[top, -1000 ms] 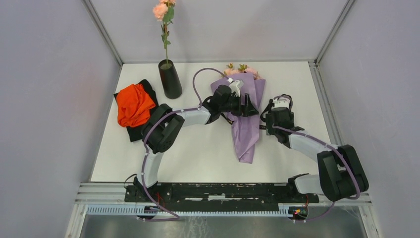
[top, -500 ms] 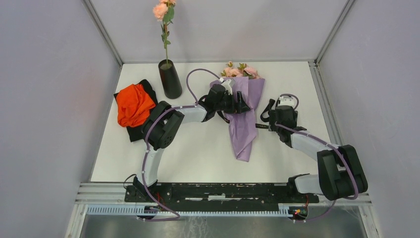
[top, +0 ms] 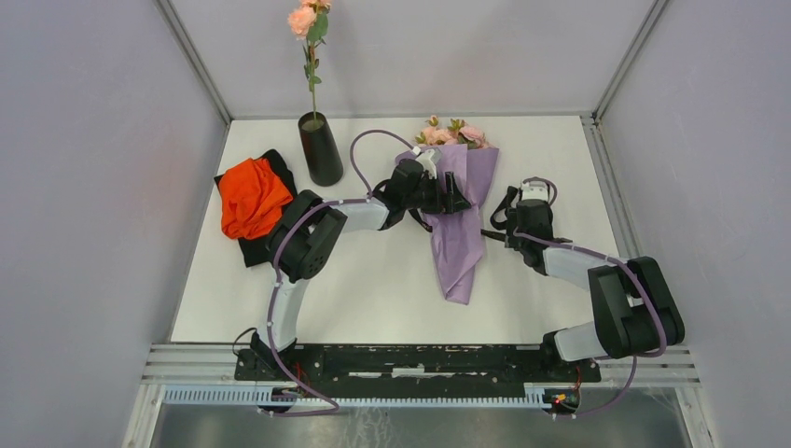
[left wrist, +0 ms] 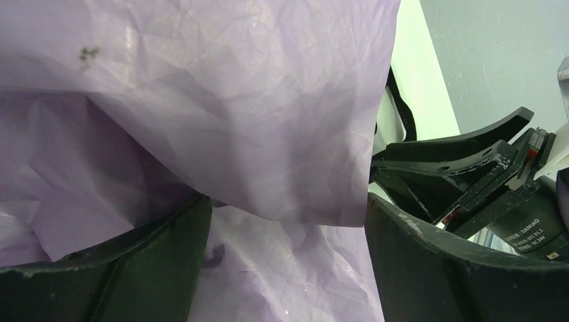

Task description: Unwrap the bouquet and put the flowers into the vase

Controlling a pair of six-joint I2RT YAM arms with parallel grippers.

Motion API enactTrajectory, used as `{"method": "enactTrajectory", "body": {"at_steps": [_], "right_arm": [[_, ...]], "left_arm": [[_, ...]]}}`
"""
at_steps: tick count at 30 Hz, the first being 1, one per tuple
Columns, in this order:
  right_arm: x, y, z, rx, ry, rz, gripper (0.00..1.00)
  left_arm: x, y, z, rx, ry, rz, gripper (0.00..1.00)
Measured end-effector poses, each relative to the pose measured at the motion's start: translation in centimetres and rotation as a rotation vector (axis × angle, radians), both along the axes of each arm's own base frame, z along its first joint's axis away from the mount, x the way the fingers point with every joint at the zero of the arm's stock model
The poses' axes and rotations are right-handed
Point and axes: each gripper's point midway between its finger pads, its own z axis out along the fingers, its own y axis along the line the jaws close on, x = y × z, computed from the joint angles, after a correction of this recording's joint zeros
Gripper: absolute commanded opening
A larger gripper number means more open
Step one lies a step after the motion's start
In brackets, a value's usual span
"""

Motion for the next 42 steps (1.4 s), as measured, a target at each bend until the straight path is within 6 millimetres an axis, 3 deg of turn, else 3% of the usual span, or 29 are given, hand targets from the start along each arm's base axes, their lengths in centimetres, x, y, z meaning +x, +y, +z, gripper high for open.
{"method": "enactTrajectory", "body": {"at_steps": [7,11,12,15,18,21,30,34,37,40,42], "right_arm": [[0.0,0.9,-0.3,0.045,-0.018,0.027,0.0],[0.1,1.1,-0.3,0.06,-0.034,0.029,0.0],[0.1,1.1,-0.3,0.062,-0.036,0.03,0.06],[0.0,1.3,-0.3,0.07,-0.036,0.038,0.43],[-0.2,1.4,-0.2,0.074,-0.028,0.05,0.64],[-0.4,1.6,-0.2,0.074,-0.023,0.063,0.75],[-0.5,2.0,-0.3,0.089,-0.022,0.089,0.84],[-0.5,2.1,-0.3,0.09,-0.033,0.1,0.68],[-0.2,2.1,-0.4,0.087,-0.046,0.104,0.48],[0.4,2.1,-0.5,0.09,-0.063,0.101,0.34],[0.7,2.2,-0.5,0.092,-0.073,0.105,0.3]], "left_arm": [[0.0,0.1,0.1,-0.011,0.004,-0.007,0.89],[0.1,0.0,0.1,-0.017,0.004,-0.008,0.89],[0.1,0.0,0.0,-0.018,0.004,-0.008,0.89],[0.1,0.0,-0.1,-0.019,0.005,-0.01,0.89],[0.2,-0.1,-0.1,-0.023,0.004,-0.009,0.89],[0.2,-0.1,0.0,-0.029,0.004,-0.009,0.89],[0.1,-0.1,0.0,-0.045,0.017,-0.013,0.89],[0.1,-0.1,0.0,-0.046,0.016,-0.013,0.89],[0.1,-0.1,0.0,-0.047,0.015,-0.013,0.89],[0.1,0.0,0.0,-0.05,0.012,-0.013,0.89],[0.1,0.0,0.0,-0.051,0.011,-0.011,0.89]]}}
